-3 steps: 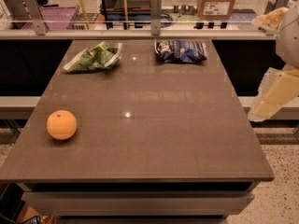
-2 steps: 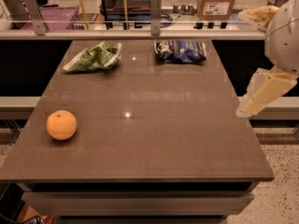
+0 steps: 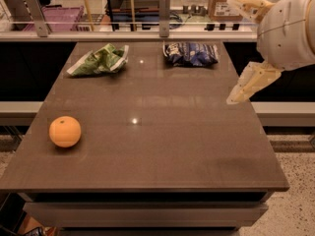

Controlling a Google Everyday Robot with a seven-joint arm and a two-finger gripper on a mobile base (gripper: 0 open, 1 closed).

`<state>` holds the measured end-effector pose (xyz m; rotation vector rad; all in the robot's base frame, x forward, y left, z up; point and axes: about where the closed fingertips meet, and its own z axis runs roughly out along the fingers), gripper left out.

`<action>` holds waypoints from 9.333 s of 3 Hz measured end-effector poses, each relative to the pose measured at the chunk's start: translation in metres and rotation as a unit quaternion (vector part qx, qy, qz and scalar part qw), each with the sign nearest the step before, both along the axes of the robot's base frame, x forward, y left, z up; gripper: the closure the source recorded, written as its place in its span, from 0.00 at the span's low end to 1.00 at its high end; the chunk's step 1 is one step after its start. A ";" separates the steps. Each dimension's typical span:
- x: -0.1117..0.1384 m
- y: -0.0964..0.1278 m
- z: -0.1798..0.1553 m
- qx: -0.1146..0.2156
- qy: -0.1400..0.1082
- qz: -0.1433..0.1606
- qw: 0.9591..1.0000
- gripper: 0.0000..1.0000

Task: Pick green jalapeno chip bag

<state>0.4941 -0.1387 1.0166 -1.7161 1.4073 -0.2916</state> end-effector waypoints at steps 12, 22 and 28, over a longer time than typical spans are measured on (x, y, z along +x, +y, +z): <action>0.187 0.117 -0.053 0.000 -0.160 0.147 0.976 0.00; 0.234 0.248 -0.122 0.036 -0.091 0.313 0.945 0.00; 0.243 0.281 -0.112 0.021 -0.069 0.370 0.926 0.00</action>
Offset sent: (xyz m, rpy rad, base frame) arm 0.0087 0.0397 -0.0384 0.1307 -0.2500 -0.1020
